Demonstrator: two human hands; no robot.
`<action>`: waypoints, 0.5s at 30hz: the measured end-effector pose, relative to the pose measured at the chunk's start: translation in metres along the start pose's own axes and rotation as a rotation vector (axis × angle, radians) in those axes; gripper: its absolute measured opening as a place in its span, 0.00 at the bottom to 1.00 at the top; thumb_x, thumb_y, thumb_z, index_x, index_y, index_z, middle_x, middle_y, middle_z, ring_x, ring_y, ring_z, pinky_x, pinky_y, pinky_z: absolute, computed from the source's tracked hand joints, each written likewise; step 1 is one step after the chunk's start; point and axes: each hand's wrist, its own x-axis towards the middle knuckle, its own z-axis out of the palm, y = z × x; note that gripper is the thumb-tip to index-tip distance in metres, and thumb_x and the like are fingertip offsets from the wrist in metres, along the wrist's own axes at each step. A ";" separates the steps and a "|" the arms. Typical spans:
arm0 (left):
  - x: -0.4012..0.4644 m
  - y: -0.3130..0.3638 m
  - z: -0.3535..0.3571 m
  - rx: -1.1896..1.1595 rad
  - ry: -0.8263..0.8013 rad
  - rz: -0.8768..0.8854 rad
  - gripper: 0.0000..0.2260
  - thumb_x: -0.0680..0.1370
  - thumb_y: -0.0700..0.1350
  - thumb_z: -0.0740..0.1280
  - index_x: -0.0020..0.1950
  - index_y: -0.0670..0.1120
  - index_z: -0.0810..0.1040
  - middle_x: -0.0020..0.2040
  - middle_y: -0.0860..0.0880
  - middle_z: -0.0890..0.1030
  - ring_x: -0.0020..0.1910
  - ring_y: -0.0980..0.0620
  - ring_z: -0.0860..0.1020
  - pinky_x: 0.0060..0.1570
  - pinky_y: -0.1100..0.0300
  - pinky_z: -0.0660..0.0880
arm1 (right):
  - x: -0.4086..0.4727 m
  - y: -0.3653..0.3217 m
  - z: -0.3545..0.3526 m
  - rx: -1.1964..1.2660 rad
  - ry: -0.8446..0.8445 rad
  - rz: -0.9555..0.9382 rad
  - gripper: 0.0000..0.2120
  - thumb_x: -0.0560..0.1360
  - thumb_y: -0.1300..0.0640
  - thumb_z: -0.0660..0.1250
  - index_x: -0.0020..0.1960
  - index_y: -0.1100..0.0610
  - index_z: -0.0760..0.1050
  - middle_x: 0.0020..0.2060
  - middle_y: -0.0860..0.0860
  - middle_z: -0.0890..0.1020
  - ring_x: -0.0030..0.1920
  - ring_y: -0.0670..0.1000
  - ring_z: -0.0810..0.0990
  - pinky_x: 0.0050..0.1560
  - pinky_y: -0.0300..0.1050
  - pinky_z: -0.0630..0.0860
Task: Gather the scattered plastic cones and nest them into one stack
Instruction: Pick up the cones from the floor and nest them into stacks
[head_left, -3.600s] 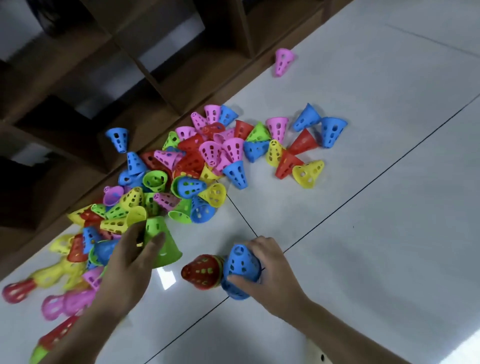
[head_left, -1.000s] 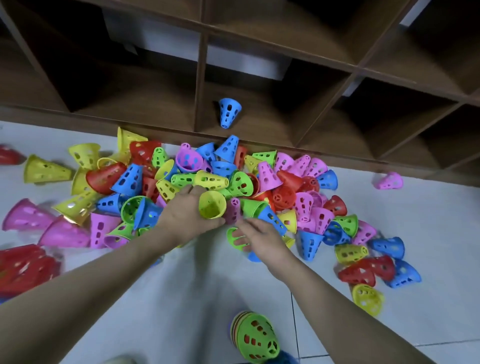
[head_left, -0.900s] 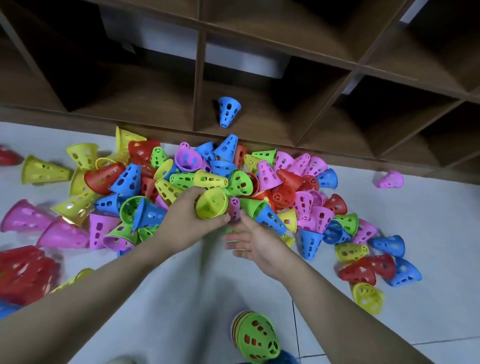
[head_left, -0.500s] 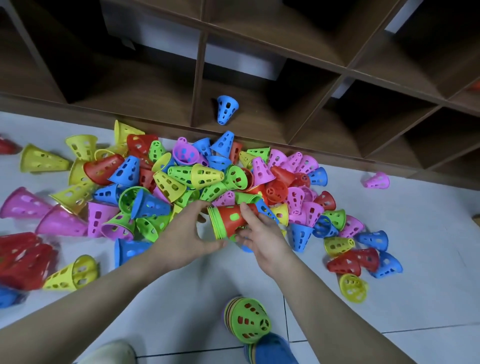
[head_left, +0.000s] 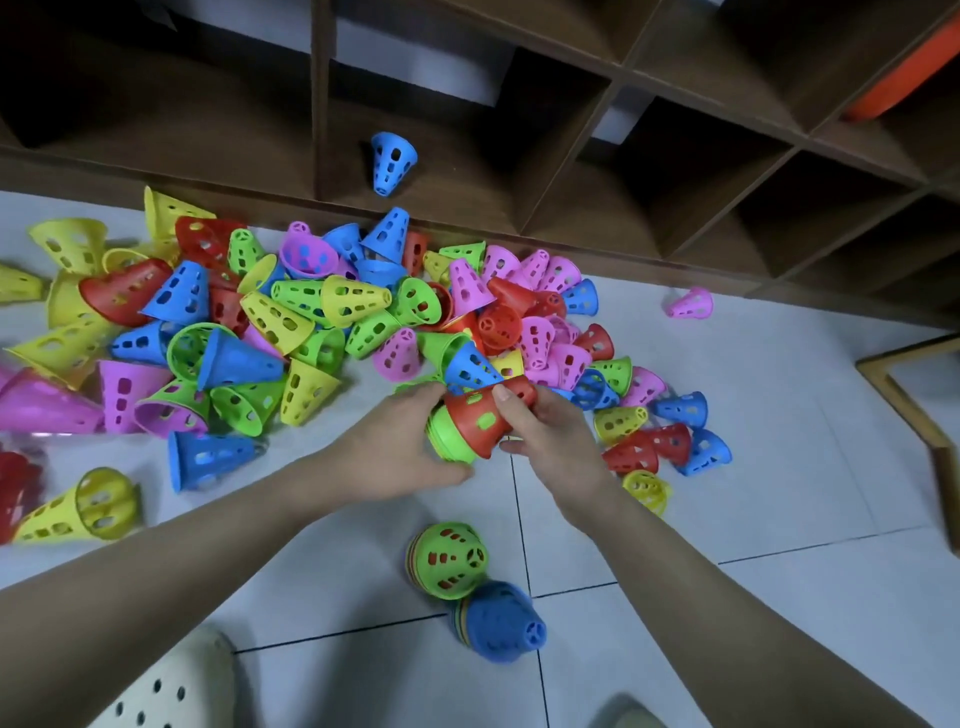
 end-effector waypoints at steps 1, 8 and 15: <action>0.000 0.008 0.003 -0.022 -0.009 0.030 0.23 0.62 0.59 0.77 0.52 0.60 0.72 0.48 0.58 0.77 0.48 0.63 0.75 0.45 0.67 0.69 | -0.005 -0.002 -0.010 -0.004 0.003 -0.010 0.10 0.78 0.47 0.70 0.53 0.53 0.82 0.48 0.49 0.86 0.51 0.51 0.84 0.50 0.48 0.82; -0.017 0.048 0.019 -0.180 -0.079 0.166 0.21 0.65 0.55 0.81 0.54 0.56 0.79 0.49 0.58 0.80 0.49 0.58 0.78 0.46 0.67 0.73 | -0.053 -0.018 -0.064 -0.001 0.007 -0.090 0.13 0.76 0.45 0.70 0.53 0.54 0.82 0.48 0.52 0.87 0.52 0.52 0.85 0.54 0.56 0.83; -0.062 0.027 0.027 -0.201 -0.094 0.163 0.24 0.65 0.53 0.80 0.59 0.55 0.78 0.52 0.55 0.80 0.52 0.52 0.78 0.51 0.61 0.74 | -0.103 -0.023 -0.083 0.093 0.043 -0.165 0.16 0.73 0.48 0.68 0.50 0.60 0.80 0.40 0.49 0.85 0.42 0.48 0.83 0.50 0.49 0.83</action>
